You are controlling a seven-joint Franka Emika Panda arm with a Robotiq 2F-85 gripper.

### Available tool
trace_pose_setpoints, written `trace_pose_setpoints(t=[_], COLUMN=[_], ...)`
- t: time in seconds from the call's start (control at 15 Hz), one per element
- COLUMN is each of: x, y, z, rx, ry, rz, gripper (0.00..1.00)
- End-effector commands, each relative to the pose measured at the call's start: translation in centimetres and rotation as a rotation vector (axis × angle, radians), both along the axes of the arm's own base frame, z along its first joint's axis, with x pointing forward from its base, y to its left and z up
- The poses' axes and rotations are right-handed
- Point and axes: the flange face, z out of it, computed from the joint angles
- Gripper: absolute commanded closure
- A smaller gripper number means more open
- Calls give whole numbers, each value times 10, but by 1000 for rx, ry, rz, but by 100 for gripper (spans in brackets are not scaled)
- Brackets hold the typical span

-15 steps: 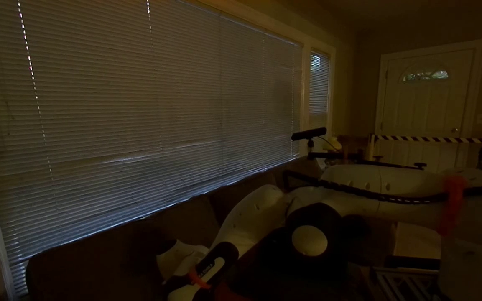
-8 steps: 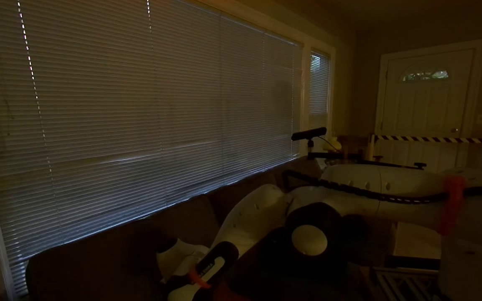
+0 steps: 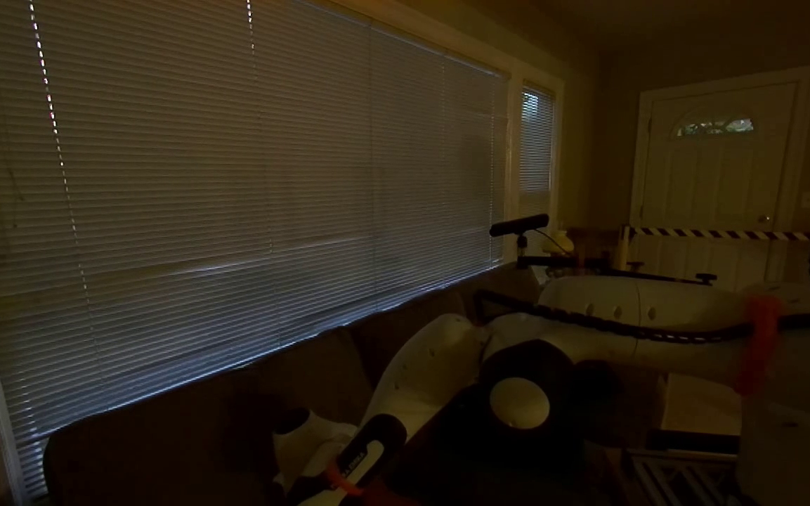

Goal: Pick up the black objects from the orange pillow and place them on the left armrest of the sofa.

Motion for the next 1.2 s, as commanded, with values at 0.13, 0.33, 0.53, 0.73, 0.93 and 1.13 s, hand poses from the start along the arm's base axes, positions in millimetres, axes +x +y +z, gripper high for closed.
trace_pose_setpoints(t=[0.13, 0.33, 0.53, 0.73, 0.93, 1.13], x=[-12, -13, -10, -10, -9, -5], y=[2, 3, 7, 8, 8, 15], z=[-14, -15, -14, -13, -12, -9], rx=[28, 37, 39, 32, 24, 33], ry=[29, 25, 13, 11, 10, 7], rz=[38, 50, 61, 65, 54, 70], gripper=[12, 38, 64, 66, 66, 66])
